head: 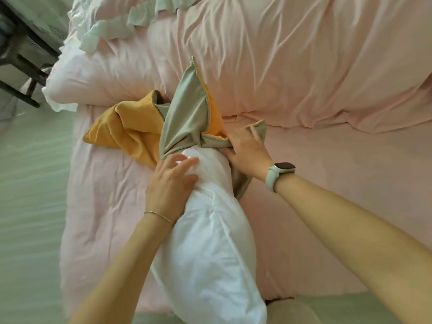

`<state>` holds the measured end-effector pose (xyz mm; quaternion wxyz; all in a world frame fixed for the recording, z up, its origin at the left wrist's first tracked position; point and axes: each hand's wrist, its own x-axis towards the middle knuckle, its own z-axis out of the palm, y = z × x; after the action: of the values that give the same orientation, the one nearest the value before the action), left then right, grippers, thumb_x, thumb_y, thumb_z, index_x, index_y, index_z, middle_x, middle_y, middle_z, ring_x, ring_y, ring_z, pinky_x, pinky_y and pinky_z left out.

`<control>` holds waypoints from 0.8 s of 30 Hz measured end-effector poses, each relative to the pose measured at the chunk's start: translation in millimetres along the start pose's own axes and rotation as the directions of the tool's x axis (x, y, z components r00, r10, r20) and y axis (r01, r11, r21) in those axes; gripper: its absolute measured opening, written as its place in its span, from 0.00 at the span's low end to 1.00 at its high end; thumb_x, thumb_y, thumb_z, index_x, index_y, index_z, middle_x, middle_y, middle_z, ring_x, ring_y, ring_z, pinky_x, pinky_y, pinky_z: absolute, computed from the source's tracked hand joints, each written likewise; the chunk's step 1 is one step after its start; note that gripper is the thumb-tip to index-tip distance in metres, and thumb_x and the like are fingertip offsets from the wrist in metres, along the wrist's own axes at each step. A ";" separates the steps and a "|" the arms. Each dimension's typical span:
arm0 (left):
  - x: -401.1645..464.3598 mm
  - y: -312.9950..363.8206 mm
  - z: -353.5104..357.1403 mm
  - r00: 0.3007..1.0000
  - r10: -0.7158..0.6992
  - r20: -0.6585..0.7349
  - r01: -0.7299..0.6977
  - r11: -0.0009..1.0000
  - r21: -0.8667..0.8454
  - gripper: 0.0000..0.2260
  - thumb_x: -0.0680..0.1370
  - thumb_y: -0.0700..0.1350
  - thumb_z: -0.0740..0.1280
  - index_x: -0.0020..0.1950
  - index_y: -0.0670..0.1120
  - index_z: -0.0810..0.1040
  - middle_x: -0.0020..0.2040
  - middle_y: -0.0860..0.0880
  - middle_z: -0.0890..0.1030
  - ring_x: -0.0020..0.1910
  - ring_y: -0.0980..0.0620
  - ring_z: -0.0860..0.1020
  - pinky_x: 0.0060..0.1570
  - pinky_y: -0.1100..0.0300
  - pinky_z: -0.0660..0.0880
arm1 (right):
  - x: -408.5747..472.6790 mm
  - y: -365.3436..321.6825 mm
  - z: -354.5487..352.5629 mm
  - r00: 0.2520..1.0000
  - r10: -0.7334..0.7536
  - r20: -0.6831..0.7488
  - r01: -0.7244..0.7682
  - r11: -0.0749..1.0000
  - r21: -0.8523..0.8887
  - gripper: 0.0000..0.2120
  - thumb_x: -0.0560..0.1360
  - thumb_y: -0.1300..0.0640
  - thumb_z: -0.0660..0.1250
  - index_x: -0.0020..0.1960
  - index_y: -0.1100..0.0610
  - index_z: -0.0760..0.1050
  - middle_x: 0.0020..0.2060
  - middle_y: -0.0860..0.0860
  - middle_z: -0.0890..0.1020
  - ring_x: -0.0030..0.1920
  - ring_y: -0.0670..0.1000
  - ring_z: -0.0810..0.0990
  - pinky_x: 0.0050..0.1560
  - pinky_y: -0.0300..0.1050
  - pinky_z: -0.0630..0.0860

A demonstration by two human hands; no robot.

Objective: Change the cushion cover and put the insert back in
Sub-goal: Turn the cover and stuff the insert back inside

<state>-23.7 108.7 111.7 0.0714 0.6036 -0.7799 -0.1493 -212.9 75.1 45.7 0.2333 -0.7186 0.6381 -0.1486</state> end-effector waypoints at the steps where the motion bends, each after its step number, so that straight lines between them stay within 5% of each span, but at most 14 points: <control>1: -0.5 -1.0 -2.3 0.997 -0.010 0.077 0.018 0.996 -0.093 0.13 0.77 0.42 0.65 0.61 0.47 0.78 0.62 0.48 0.75 0.63 0.46 0.72 0.60 0.50 0.70 | 4.2 -2.3 -4.0 1.000 -0.001 0.000 0.001 1.000 0.010 0.16 0.80 0.50 0.55 0.60 0.60 0.70 0.58 0.57 0.76 0.62 0.57 0.70 0.66 0.49 0.57; 4: -3.6 9.5 -7.4 0.922 -0.021 0.386 0.168 0.921 -0.351 0.15 0.80 0.50 0.57 0.66 0.52 0.69 0.66 0.62 0.62 0.67 0.65 0.60 0.67 0.62 0.57 | -2.0 -6.5 -5.9 0.995 0.074 0.059 -0.086 0.967 0.239 0.14 0.81 0.52 0.55 0.53 0.64 0.70 0.48 0.61 0.79 0.49 0.62 0.75 0.48 0.52 0.69; 8: -7.4 33.1 33.8 0.858 -0.077 0.507 0.088 0.996 0.003 0.34 0.77 0.62 0.54 0.76 0.51 0.42 0.76 0.51 0.39 0.75 0.51 0.37 0.73 0.49 0.41 | -25.3 -7.2 -2.9 0.941 0.323 0.098 -0.319 0.754 0.574 0.14 0.80 0.55 0.56 0.56 0.64 0.72 0.50 0.60 0.79 0.50 0.59 0.76 0.53 0.54 0.72; 10: 10.3 32.0 63.5 0.901 -0.141 0.410 0.080 0.984 0.161 0.31 0.78 0.60 0.53 0.76 0.50 0.46 0.77 0.47 0.45 0.75 0.47 0.43 0.72 0.49 0.42 | -45.0 -5.9 -3.6 0.914 0.393 0.105 -0.367 0.684 0.631 0.13 0.80 0.57 0.56 0.56 0.63 0.74 0.50 0.58 0.80 0.49 0.55 0.77 0.52 0.47 0.73; 13: 49.9 38.4 85.9 0.928 -0.105 0.357 0.004 0.963 0.271 0.22 0.78 0.58 0.54 0.70 0.52 0.65 0.71 0.47 0.66 0.71 0.45 0.60 0.69 0.51 0.53 | -75.1 2.3 -7.1 0.876 0.478 0.069 -0.389 0.613 0.688 0.11 0.80 0.58 0.57 0.52 0.63 0.75 0.45 0.55 0.80 0.46 0.52 0.76 0.48 0.45 0.71; 16: 49.5 66.6 91.7 0.948 0.096 0.304 -0.131 0.987 0.096 0.21 0.78 0.59 0.54 0.65 0.51 0.71 0.67 0.47 0.72 0.67 0.45 0.66 0.66 0.52 0.56 | -78.5 26.2 -17.0 0.752 0.659 0.018 -0.462 0.507 0.727 0.11 0.80 0.58 0.57 0.47 0.63 0.75 0.38 0.53 0.77 0.42 0.51 0.73 0.42 0.43 0.69; 19: -1.3 89.8 82.7 0.892 0.324 0.314 -0.297 0.946 -0.131 0.31 0.74 0.62 0.45 0.70 0.46 0.67 0.71 0.49 0.67 0.72 0.45 0.60 0.71 0.51 0.48 | -72.5 48.4 -21.0 0.727 0.679 0.098 -0.555 0.498 0.667 0.13 0.80 0.57 0.56 0.47 0.64 0.75 0.38 0.55 0.76 0.41 0.51 0.71 0.39 0.44 0.67; 21: -31.4 84.5 79.3 0.897 0.368 0.244 -0.324 0.924 -0.202 0.27 0.75 0.59 0.51 0.67 0.45 0.71 0.68 0.49 0.72 0.71 0.46 0.64 0.71 0.48 0.56 | -72.7 57.5 -15.8 0.735 0.658 0.164 -0.594 0.507 0.625 0.13 0.80 0.57 0.55 0.42 0.61 0.73 0.35 0.53 0.74 0.40 0.51 0.70 0.37 0.44 0.66; 24: -47.0 62.7 86.0 0.950 0.295 0.104 -0.289 0.955 -0.067 0.22 0.74 0.58 0.56 0.62 0.47 0.76 0.63 0.49 0.77 0.65 0.45 0.72 0.61 0.43 0.70 | -82.1 69.8 -12.6 0.716 0.678 0.166 -0.632 0.528 0.567 0.16 0.80 0.55 0.54 0.36 0.59 0.69 0.32 0.52 0.72 0.39 0.52 0.69 0.38 0.45 0.65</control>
<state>-94.1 180.8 53.6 0.0637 0.4703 -0.8592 -0.1910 -290.1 148.9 26.6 0.4571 -0.3106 0.7897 -0.2663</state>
